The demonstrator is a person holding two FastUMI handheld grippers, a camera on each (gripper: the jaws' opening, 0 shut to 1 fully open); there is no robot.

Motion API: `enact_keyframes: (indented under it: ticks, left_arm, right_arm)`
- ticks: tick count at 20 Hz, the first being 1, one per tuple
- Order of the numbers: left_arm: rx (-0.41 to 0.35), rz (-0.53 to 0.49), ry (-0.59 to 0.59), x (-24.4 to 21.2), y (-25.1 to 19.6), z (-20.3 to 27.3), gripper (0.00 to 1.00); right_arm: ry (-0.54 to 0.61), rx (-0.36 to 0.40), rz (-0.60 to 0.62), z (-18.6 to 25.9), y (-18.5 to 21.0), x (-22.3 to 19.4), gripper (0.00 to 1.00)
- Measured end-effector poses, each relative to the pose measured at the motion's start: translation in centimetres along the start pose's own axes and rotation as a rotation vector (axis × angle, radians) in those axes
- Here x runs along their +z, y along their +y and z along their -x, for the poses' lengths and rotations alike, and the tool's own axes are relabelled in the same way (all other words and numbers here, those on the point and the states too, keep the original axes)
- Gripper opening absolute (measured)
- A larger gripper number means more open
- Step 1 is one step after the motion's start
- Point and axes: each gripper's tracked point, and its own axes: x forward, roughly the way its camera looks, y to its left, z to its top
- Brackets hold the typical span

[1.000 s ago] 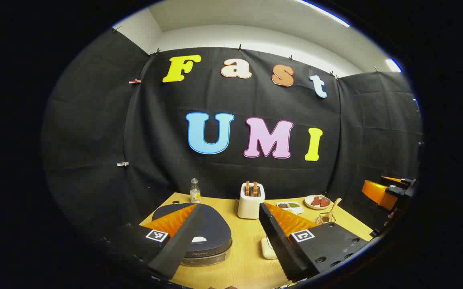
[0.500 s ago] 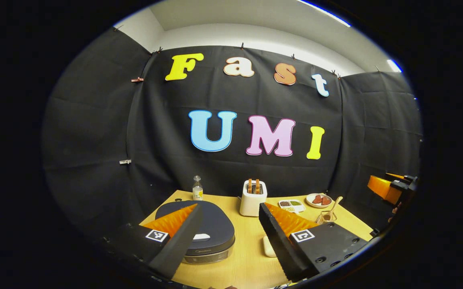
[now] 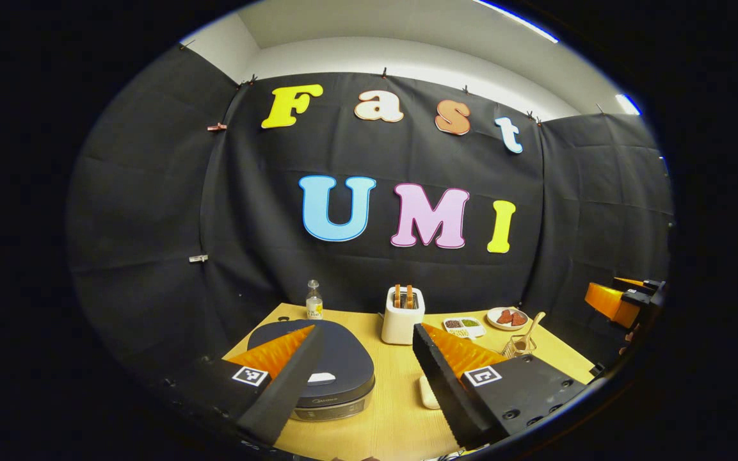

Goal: Close the left gripper, press the button to open the rice cooker; take a wooden spoon from the chopstick holder with the right hand, scoop a spoonful of rice and pour it into the rice cooker, then put the wooden spoon back into the chopstick holder.

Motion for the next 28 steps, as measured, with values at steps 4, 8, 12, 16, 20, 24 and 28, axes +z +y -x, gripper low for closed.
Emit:
enact_keyframes:
  ticks: [4, 8, 12, 16, 20, 24, 28]
  left_arm:
    - [0.007, -0.012, 0.02, -0.2, 1.4, -0.5, 0.95]
    - [0.01, -0.016, 0.068, -1.0, 2.9, -1.4, 0.93]
    - [-0.024, 0.034, 0.138, -2.0, 3.4, -2.2, 0.76]
    - [-0.019, 0.051, 0.19, -3.1, 4.4, -3.7, 0.51]
    - [0.009, 0.125, 0.251, -4.7, 5.6, -4.9, 0.2]
    - [0.032, 0.169, 0.303, -6.4, 6.6, -6.5, 0.08]
    - [0.069, 0.191, 0.362, -8.8, 7.7, -7.8, 0.06]
  right_arm:
    - [-0.002, -0.009, 0.013, -0.2, -0.1, 0.4, 0.98]
    - [0.013, -0.014, 0.016, -0.6, 0.2, 0.3, 0.98]
    - [0.032, -0.014, 0.015, -1.4, 0.1, 0.2, 0.98]
    - [0.04, -0.015, 0.039, -2.7, -0.4, -0.3, 0.98]
    - [0.073, -0.006, 0.038, -4.4, -0.5, -1.4, 0.98]
    - [0.091, 0.004, 0.049, -6.5, -0.8, -2.1, 0.98]
    - [0.111, 0.009, 0.045, -8.3, -1.1, -2.9, 0.98]
